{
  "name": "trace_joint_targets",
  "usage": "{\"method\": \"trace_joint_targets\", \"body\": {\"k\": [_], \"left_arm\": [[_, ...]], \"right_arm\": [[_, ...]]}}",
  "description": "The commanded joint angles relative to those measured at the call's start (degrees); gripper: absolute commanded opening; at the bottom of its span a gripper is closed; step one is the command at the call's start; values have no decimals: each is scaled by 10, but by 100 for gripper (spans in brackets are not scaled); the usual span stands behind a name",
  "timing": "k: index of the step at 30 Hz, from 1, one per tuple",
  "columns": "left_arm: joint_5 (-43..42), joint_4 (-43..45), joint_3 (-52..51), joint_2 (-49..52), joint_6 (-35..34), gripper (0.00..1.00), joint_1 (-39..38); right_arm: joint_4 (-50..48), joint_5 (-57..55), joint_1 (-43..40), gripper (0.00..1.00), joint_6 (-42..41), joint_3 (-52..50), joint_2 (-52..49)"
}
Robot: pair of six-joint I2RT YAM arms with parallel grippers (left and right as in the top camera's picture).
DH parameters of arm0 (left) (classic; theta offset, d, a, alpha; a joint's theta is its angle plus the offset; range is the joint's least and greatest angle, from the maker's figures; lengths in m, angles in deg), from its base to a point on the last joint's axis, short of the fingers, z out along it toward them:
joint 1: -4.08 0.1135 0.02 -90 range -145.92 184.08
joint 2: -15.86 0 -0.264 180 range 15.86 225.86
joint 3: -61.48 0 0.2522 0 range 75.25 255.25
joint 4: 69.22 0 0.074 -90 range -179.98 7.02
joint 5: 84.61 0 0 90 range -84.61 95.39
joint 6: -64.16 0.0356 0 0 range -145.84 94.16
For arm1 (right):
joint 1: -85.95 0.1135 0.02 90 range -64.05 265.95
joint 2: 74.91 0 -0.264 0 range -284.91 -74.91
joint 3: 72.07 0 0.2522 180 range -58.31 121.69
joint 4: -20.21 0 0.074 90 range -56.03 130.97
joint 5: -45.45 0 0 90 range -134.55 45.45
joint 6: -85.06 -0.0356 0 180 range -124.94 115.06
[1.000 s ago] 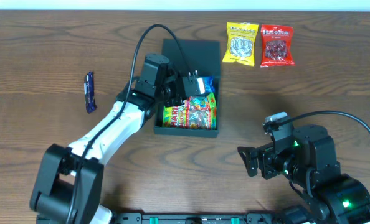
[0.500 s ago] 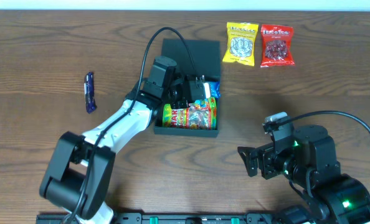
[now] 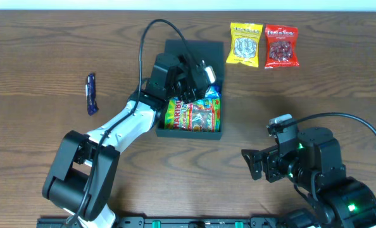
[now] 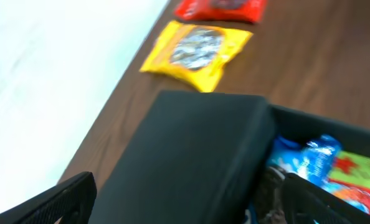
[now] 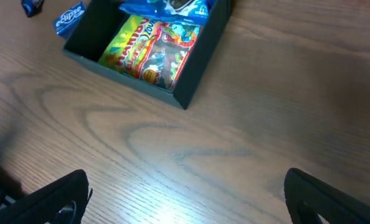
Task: Pack container
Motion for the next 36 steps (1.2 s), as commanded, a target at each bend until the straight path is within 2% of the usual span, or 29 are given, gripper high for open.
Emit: {"method": "trace_joint_targets", "body": {"k": [1, 5, 10, 13, 14, 19, 22, 26, 31, 36], "left_arm": [[77, 10, 16, -43, -97, 95, 3], [209, 6, 16, -93, -155, 95, 8], [405, -17, 16, -154, -164, 95, 29], [454, -44, 16, -177, -169, 95, 57], [454, -59, 16, -184, -177, 95, 69], [448, -160, 16, -198, -305, 95, 164], [379, -236, 16, -198, -366, 95, 228], [311, -292, 15, -188, -391, 95, 294], [306, -313, 15, -158, -407, 95, 342], [306, -311, 15, -153, -406, 95, 346]], "right_arm": [[1, -4, -4, 99, 4, 4, 1], [1, -4, -4, 99, 4, 4, 1], [1, -4, -4, 99, 4, 4, 1], [1, -4, -4, 99, 4, 4, 1], [1, -4, -4, 99, 4, 4, 1], [1, -4, -4, 99, 4, 4, 1], [1, -4, -4, 99, 4, 4, 1], [1, -4, -4, 99, 4, 4, 1], [1, -4, -4, 99, 4, 4, 1], [1, -4, -4, 99, 4, 4, 1]]}}
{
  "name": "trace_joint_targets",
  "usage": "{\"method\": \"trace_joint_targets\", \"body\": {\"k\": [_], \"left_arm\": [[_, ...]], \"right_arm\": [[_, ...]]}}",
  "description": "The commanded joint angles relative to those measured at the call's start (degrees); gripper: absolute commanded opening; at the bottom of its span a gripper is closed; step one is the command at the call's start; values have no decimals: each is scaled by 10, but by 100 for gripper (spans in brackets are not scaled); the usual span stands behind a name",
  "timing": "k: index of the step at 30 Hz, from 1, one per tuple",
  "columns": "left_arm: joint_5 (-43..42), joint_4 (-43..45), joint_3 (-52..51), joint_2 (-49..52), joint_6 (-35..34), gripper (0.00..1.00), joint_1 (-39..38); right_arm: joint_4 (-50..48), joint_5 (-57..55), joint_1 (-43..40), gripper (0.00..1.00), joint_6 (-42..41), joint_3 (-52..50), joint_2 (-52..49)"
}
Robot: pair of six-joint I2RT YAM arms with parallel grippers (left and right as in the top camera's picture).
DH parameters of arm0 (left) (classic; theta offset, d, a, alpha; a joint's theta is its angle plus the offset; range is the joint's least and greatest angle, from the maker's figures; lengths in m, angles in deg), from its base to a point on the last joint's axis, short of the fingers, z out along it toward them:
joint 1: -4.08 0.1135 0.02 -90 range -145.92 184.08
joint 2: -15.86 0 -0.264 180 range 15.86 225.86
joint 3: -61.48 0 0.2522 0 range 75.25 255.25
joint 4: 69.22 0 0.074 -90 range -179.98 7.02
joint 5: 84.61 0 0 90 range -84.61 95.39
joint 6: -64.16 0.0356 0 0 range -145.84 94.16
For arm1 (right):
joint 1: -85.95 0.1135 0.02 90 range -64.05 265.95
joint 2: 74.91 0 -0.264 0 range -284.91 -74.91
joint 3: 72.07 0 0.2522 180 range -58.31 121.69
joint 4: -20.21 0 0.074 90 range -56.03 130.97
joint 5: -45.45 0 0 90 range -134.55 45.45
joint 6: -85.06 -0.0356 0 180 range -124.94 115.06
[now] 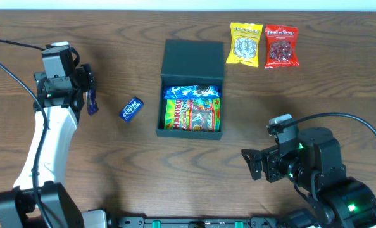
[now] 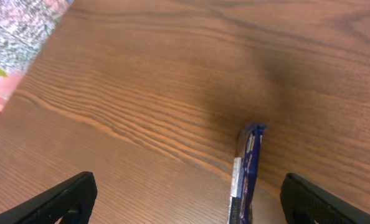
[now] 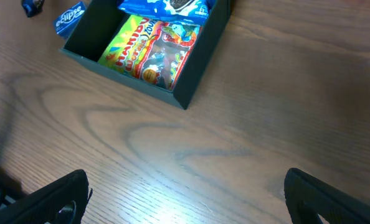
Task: Pack container
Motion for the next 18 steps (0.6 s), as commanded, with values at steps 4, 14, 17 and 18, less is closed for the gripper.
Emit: {"method": "trace_joint_targets", "body": {"k": [4, 14, 17, 18], "left_arm": [[-15, -1, 8, 2, -13, 95, 1], [-158, -14, 8, 2, 35, 95, 1], [-225, -30, 8, 2, 76, 95, 1], [-226, -33, 8, 2, 76, 95, 1]], "right_arm": [[1, -4, -4, 99, 4, 4, 0], [-18, -21, -4, 99, 8, 4, 0], [-17, -21, -4, 99, 8, 4, 0], [-17, -21, -4, 99, 8, 4, 0]]}}
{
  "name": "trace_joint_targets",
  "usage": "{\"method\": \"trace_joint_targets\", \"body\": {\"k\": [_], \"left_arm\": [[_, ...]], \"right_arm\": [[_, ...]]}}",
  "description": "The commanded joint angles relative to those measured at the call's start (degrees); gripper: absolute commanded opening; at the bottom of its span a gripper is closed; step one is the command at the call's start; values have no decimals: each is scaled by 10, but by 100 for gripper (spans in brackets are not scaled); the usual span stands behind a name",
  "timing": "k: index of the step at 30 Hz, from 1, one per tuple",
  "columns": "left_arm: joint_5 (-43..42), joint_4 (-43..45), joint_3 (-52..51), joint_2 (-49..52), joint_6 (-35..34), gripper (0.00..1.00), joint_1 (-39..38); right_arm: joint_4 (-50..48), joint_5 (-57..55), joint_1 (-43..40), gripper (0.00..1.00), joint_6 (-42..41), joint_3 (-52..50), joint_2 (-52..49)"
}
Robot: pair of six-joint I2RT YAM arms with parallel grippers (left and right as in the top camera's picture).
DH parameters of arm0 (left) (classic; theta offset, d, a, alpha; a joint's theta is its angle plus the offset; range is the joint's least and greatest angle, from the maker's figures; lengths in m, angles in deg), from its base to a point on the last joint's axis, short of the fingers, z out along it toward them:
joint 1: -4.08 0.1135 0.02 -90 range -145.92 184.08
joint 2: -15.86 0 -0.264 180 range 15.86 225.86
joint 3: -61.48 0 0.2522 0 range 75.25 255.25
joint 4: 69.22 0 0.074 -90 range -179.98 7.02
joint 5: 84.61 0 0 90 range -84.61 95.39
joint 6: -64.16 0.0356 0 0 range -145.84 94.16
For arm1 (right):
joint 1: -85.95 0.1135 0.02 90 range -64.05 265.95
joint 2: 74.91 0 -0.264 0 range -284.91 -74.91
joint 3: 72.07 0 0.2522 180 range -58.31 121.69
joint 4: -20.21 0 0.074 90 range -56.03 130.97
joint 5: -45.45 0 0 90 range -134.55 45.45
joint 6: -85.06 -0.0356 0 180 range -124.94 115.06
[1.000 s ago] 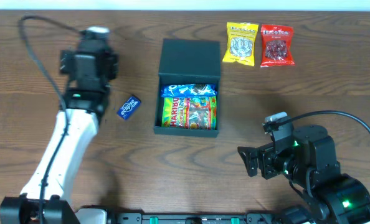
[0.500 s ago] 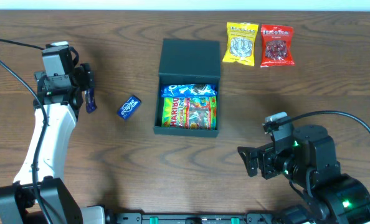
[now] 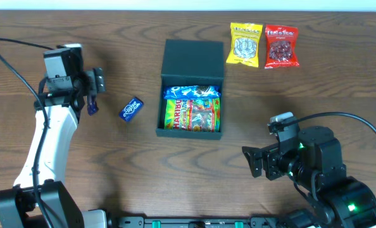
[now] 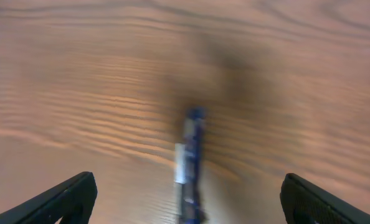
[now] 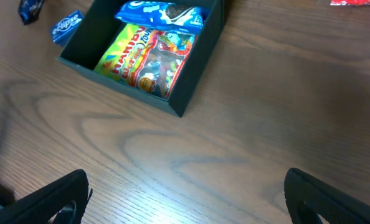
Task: Pack container
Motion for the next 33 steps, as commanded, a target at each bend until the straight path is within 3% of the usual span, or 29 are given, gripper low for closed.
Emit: {"method": "trace_joint_targets", "body": {"k": [1, 5, 11, 15, 21, 28, 33], "left_arm": [[-81, -8, 8, 1, 40, 95, 1], [-81, -18, 8, 1, 40, 95, 1], [-81, -20, 8, 1, 40, 95, 1], [-81, -20, 8, 1, 40, 95, 1], [-81, -20, 8, 1, 40, 95, 1], [-81, -20, 8, 1, 40, 95, 1], [-81, -20, 8, 1, 40, 95, 1]], "right_arm": [[-2, -9, -4, 99, 6, 4, 0], [-30, 0, -4, 99, -2, 4, 0], [-74, 37, -4, 99, -107, 4, -1], [-122, 26, -4, 99, -127, 4, -1], [-210, -130, -4, 99, -127, 4, -34], [-345, -329, -4, 99, -115, 4, -176], [-483, -337, -11, 99, -47, 4, -289]]}}
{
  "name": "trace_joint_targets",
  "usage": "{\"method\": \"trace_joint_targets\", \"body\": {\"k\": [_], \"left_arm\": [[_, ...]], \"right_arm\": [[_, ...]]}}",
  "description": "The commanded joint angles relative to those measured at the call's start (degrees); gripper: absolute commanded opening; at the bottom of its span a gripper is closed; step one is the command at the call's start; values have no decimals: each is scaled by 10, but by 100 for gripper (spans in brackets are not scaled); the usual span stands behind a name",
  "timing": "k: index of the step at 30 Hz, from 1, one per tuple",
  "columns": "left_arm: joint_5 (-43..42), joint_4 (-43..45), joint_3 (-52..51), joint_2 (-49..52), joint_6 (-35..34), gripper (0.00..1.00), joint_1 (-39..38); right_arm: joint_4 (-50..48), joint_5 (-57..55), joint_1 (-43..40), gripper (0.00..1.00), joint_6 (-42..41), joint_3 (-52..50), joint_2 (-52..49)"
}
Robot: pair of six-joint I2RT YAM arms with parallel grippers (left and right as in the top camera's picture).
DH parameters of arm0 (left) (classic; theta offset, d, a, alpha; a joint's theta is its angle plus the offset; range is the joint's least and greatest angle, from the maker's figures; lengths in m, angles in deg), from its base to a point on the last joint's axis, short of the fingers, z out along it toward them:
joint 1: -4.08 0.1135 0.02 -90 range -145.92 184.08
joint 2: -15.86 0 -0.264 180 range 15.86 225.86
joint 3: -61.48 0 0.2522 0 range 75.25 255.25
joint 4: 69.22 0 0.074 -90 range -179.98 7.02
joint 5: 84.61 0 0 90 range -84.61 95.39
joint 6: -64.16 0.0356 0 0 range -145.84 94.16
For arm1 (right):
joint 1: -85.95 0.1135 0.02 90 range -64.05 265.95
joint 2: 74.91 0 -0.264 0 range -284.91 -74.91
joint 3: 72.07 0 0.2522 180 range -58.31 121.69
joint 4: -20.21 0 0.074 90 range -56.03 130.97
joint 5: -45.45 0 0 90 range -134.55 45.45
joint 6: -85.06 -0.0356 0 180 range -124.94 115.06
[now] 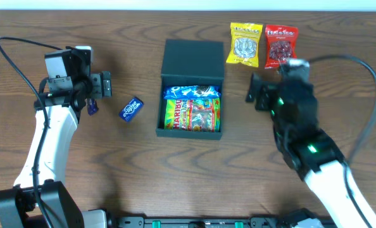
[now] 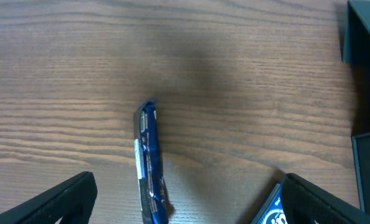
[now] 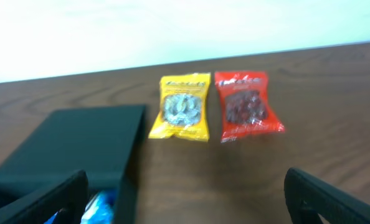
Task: Pack container
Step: 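Reach right gripper to the red snack bag and grasp it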
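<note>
A dark box [image 1: 162,120] lies mid-table with its lid [image 1: 193,57] folded back. Inside are a Haribo bag [image 1: 192,115] and a blue cookie pack [image 1: 191,92]. Far left, my left gripper [image 1: 94,90] hangs open over a blue bar wrapper [image 2: 149,162], which lies between the open fingers in the left wrist view. A blue gum pack [image 1: 131,108] lies by the right fingertip [image 2: 309,199]. My right gripper [image 1: 270,88] is open and empty right of the box, facing the yellow packet [image 3: 180,107] and red packet [image 3: 246,106].
The yellow packet [image 1: 245,44] and the red packet [image 1: 281,45] lie side by side near the table's far edge [image 3: 297,48]. The left arm's black cable [image 1: 14,47] loops over the far left corner. Bare wood surrounds the box.
My right arm has moved from the near right of the table to beside the box's right side, facing the two packets. My left gripper has shifted slightly right over the blue wrapper.
At first my left gripper was open over the box's far end, and the right arm sat near the front right. Then the left arm was at the far left above the blue wrapper and stayed there. Now the right arm is up by the packets.
</note>
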Motion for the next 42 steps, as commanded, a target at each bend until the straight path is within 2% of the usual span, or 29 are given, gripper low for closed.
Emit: {"method": "trace_joint_targets", "body": {"k": [1, 11, 22, 32, 35, 37, 39, 42], "left_arm": [[-2, -1, 8, 1, 10, 95, 1], [-2, -1, 8, 1, 10, 95, 1], [-2, -1, 8, 1, 10, 95, 1], [-2, -1, 8, 1, 10, 95, 1], [-2, -1, 8, 1, 10, 95, 1], [-2, -1, 8, 1, 10, 95, 1], [-2, -1, 8, 1, 10, 95, 1], [-2, -1, 8, 1, 10, 95, 1]], "right_arm": [[-69, -52, -15, 99, 44, 3, -71], [-345, -51, -104, 99, 39, 10, -277], [-439, -51, -201, 99, 39, 114, -479], [-483, -14, -217, 99, 39, 218, -638], [-483, 14, -217, 91, 39, 232, -668], [-481, 16, -217, 81, 39, 232, -679], [-476, 15, -217, 70, 39, 232, -684], [-449, 16, -217, 45, 39, 232, -685]]}}
